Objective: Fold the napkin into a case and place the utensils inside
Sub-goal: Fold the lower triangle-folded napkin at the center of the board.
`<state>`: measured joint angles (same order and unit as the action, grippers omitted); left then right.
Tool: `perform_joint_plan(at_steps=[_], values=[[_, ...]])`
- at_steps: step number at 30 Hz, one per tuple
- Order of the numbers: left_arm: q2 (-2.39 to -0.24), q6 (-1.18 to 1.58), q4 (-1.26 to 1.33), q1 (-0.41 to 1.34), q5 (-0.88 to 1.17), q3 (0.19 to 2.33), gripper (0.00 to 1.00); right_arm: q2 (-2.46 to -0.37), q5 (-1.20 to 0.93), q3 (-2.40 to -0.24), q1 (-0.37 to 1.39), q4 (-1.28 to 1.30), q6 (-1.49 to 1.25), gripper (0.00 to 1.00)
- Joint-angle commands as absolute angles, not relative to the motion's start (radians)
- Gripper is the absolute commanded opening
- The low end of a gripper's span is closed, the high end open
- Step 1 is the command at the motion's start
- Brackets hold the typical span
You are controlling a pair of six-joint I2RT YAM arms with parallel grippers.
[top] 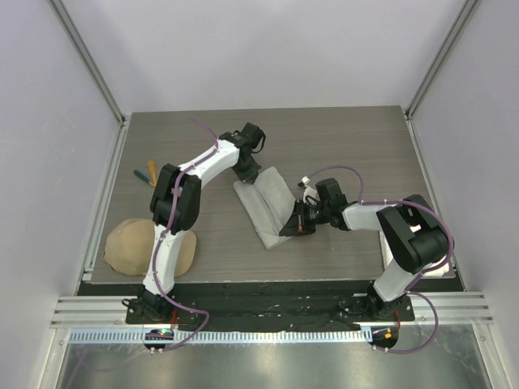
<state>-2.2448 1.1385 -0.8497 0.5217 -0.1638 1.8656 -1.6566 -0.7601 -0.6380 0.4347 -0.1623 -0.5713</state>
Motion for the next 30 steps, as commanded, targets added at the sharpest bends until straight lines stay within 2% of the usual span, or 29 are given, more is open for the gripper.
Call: perform_joint_plan(at_steps=[1, 30], values=[[-2.249, 1.121, -0.782, 0.52, -0.198, 1.908, 0.0, -1.658, -0.755, -0.647, 0.431, -0.114, -0.532, 0.01], [-2.189, 1.1, -0.692, 0.571, -0.294, 1.847, 0.0, -1.681, -0.693, -0.627, 0.422, -0.075, -0.514, 0.01]])
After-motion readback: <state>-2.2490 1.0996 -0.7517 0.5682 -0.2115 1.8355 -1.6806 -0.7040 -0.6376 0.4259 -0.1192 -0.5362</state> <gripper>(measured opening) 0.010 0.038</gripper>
